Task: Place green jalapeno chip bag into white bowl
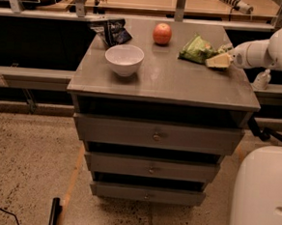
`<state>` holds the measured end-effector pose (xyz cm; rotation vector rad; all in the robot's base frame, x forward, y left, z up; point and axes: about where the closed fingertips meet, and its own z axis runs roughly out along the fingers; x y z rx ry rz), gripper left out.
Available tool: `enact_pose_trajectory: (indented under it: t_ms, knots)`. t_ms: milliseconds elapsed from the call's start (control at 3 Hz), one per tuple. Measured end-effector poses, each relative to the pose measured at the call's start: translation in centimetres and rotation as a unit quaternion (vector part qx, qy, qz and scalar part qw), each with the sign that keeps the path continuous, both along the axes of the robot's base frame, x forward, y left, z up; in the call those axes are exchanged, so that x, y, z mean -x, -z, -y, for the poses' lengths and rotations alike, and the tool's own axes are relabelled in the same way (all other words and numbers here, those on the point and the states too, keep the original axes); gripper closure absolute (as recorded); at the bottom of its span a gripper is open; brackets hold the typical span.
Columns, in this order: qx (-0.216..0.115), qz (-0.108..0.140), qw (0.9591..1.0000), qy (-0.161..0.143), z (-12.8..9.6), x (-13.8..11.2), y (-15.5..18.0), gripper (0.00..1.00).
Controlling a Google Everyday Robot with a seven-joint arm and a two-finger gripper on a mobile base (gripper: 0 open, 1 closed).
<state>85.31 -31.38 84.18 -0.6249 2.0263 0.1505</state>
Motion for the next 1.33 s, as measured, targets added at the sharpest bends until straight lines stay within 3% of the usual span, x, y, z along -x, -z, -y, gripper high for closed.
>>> enact_pose_trajectory:
  t_ms: [1000,1333]
  knots:
    - [0.000,0.000,1.0000,0.000,0.0,0.0,0.0,1.00]
    - [-0.006,0.025,0.9997,-0.001,-0.4,-0.2,-2.4,1.00]
